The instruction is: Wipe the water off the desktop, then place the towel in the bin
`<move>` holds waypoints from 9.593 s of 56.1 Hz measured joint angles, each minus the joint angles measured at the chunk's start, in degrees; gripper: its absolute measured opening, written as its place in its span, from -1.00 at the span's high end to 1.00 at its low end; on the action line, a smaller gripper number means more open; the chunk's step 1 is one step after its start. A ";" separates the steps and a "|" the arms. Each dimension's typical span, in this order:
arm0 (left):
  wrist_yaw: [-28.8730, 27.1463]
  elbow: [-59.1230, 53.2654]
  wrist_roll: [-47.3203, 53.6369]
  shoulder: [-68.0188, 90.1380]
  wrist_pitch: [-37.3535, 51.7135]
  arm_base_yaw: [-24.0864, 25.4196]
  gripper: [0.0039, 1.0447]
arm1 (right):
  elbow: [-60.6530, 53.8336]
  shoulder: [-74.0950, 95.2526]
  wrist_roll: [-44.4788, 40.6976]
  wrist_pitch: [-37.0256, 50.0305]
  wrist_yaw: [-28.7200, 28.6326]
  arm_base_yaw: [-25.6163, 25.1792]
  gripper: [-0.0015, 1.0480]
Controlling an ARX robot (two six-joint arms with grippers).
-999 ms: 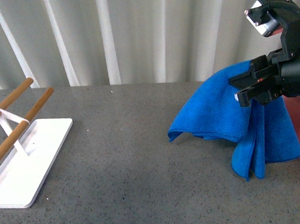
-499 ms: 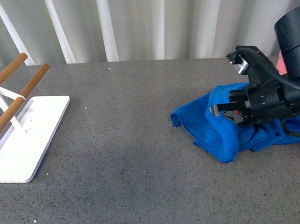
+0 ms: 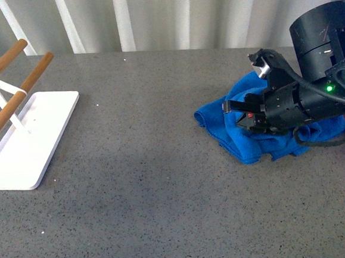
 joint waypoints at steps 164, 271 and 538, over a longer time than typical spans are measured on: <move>0.00 0.00 0.00 -0.02 -0.04 0.00 -0.88 | -2.75 -22.25 -14.29 -12.66 -14.60 -11.13 0.93; 0.00 0.00 0.00 -0.04 -0.04 0.00 -0.88 | -7.52 -28.15 -7.82 -10.23 -8.26 -31.95 0.93; 0.00 0.00 0.02 -0.11 -0.04 0.00 -0.88 | -61.70 -128.58 -14.80 -13.70 13.62 -10.01 0.07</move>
